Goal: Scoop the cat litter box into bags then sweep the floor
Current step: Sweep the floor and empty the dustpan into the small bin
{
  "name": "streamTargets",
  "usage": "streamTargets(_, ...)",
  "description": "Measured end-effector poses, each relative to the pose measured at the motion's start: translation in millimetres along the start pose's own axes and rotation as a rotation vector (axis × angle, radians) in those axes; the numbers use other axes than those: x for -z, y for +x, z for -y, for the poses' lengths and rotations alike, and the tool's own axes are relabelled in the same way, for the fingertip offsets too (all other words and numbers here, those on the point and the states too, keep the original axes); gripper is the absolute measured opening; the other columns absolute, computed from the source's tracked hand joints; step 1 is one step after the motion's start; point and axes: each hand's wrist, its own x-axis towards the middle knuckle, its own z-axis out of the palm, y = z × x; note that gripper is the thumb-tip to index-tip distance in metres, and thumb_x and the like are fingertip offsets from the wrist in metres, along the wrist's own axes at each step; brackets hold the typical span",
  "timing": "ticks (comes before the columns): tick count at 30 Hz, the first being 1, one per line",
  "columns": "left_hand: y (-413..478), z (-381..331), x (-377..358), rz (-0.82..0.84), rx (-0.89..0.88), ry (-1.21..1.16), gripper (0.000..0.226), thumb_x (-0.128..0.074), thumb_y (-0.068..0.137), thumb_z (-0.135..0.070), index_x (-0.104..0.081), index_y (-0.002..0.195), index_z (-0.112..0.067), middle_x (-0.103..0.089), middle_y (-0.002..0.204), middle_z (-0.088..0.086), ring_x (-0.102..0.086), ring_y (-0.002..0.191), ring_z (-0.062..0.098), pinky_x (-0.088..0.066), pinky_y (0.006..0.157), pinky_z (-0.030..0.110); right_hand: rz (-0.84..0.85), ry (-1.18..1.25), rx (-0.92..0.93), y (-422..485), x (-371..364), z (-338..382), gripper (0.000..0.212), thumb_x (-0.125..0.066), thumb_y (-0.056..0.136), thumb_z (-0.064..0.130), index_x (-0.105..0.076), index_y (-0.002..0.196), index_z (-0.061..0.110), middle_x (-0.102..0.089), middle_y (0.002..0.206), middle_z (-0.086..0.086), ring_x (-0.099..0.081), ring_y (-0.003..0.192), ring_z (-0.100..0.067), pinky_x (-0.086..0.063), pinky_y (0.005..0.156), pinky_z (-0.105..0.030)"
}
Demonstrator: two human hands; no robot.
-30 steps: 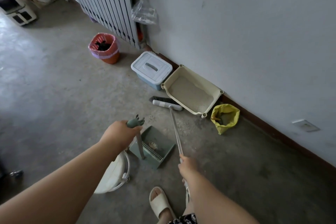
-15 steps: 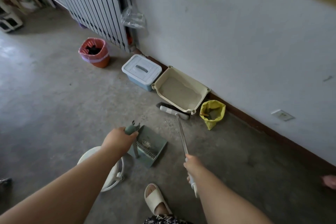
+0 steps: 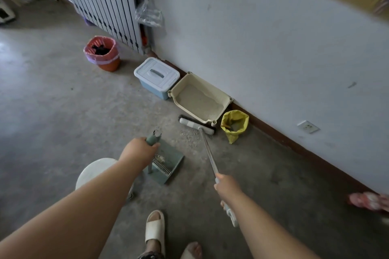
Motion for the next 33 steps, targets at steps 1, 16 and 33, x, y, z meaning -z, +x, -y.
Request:
streamTargets(1, 0.7, 0.6, -0.3, -0.006, -0.003, 0.001, 0.029, -0.054, 0.091, -0.037, -0.066, 0.096, -0.011, -0.062, 0.081, 0.007, -0.058, 0.078, 0.026, -0.042, 0.069, 0.028, -0.021, -0.038, 0.005, 2.2, 3.2, -0.1, 0.047, -0.043, 0.096, 0.010, -0.044, 0.141, 0.021, -0.059, 0.124, -0.009, -0.049, 0.066, -0.016, -0.042, 0.055, -0.021)
streamTargets(16, 22.9, 21.7, 25.8, 0.023, 0.013, -0.057, 0.026, -0.056, 0.090, -0.035, -0.064, 0.090, -0.011, -0.060, 0.068, 0.005, -0.057, 0.061, 0.021, -0.039, 0.059, 0.028, -0.080, 0.216, -0.148, -17.3, 36.6, 69.5, 0.039, -0.043, 0.096, 0.011, -0.049, 0.133, 0.022, -0.051, 0.078, -0.016, -0.043, 0.051, -0.020, -0.035, 0.043, -0.021)
streamTargets(33, 56.6, 60.5, 87.2, 0.110, -0.118, 0.043, 0.031, -0.056, 0.091, -0.042, -0.062, 0.088, -0.013, -0.062, 0.073, 0.005, -0.062, 0.084, 0.028, -0.041, 0.067, 0.029, 0.001, 0.342, -0.361, -47.0, 12.1, 152.5, 0.016, -0.042, 0.100, 0.011, -0.047, 0.089, 0.000, -0.044, 0.060, -0.012, -0.039, 0.043, -0.018, -0.034, 0.035, -0.016)
